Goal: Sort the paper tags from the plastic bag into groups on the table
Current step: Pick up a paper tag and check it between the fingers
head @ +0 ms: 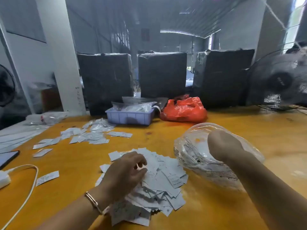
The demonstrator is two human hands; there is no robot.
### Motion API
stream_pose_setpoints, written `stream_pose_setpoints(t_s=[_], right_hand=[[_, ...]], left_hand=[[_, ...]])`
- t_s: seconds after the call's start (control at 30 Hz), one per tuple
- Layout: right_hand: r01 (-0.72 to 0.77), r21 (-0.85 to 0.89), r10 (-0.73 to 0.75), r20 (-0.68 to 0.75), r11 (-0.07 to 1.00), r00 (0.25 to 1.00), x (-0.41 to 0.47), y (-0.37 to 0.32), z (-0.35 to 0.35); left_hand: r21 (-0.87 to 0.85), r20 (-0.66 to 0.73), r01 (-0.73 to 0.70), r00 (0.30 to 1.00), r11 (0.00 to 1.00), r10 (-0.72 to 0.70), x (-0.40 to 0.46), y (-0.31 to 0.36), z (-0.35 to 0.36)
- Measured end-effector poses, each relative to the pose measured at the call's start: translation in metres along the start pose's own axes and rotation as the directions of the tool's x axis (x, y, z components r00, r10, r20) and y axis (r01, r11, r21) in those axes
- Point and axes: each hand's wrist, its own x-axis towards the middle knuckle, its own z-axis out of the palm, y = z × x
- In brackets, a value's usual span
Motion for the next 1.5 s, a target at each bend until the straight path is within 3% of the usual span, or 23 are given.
stream_pose_setpoints(t_s=[0.13, 0.27, 0.53, 0.7, 0.8, 0.9, 0.97, 1.0, 1.07, 1.1, 1.13, 1.17, 1.27, 1.37, 1.5], right_hand=[[0.059, -0.019, -0.058, 0.062, 0.998, 0.996, 0.003, 0.003, 0.026], [0.114, -0.042, -0.115, -0.035, 0.993, 0.993, 0.003, 0.004, 0.038], [0.121, 0.098, -0.108, -0.132, 0.988, 0.985, -0.002, 0.008, 0.039], [0.127, 0.170, -0.089, -0.216, 0.977, 0.972, -0.005, 0.011, 0.033], [0.167, 0.252, -0.057, -0.391, 0.953, 0.919, -0.009, 0.010, 0.029], [0.238, 0.344, 0.018, -0.600, 0.908, 0.799, -0.015, 0.005, 0.023], [0.364, 0.476, 0.067, -0.675, 0.801, 0.735, -0.023, -0.004, 0.015], [0.438, 0.601, 0.088, -0.649, 0.668, 0.756, -0.028, -0.011, 0.011], [0.455, 0.858, 0.045, -0.478, 0.240, 0.877, -0.042, -0.028, 0.006], [0.352, 0.935, -0.019, -0.351, 0.038, 0.936, -0.049, -0.038, 0.006], [0.205, 0.974, -0.092, -0.214, -0.096, 0.972, -0.056, -0.047, 0.009], [0.063, 0.986, -0.159, -0.087, -0.151, 0.983, -0.061, -0.056, 0.013], [-0.186, 0.972, -0.294, 0.139, -0.140, 0.946, -0.076, -0.078, 0.026], [-0.246, 0.960, -0.323, 0.192, -0.135, 0.927, -0.082, -0.087, 0.036], [-0.198, 0.973, -0.308, 0.154, -0.117, 0.939, -0.081, -0.086, 0.039]], left_hand=[[-0.002, 0.016, 0.030, 0.999, 1.000, -0.030, 0.001, -0.007, 0.010], [-0.046, 0.059, 0.036, 0.998, 0.998, -0.033, -0.001, -0.017, 0.007], [-0.164, -0.046, 0.018, 0.999, 0.986, -0.026, -0.012, -0.014, 0.007], [-0.090, -0.130, -0.004, 0.992, 0.996, -0.008, -0.013, -0.010, 0.006], [-0.091, -0.161, 0.006, 0.987, 0.996, -0.021, -0.013, -0.008, 0.003], [-0.070, -0.183, 0.011, 0.983, 0.997, -0.024, -0.013, -0.006, 0.002], [-0.082, -0.206, 0.020, 0.978, 0.996, -0.037, -0.012, -0.005, 0.002], [-0.102, -0.215, 0.022, 0.976, 0.995, -0.044, -0.012, -0.003, 0.001], [-0.165, -0.228, 0.025, 0.972, 0.986, -0.063, -0.012, 0.001, 0.000], [-0.209, -0.226, 0.034, 0.971, 0.977, -0.082, -0.011, 0.004, -0.001], [-0.260, -0.214, 0.049, 0.971, 0.964, -0.108, -0.011, 0.007, -0.001], [-0.313, -0.196, 0.070, 0.971, 0.947, -0.137, -0.011, 0.010, -0.002], [-0.490, -0.090, 0.127, 0.977, 0.862, -0.195, -0.010, 0.015, -0.005], [-0.572, 0.023, 0.176, 0.980, 0.801, -0.198, -0.010, 0.015, -0.008], [-0.602, 0.000, 0.165, 0.979, 0.781, -0.206, -0.008, 0.015, -0.009]])
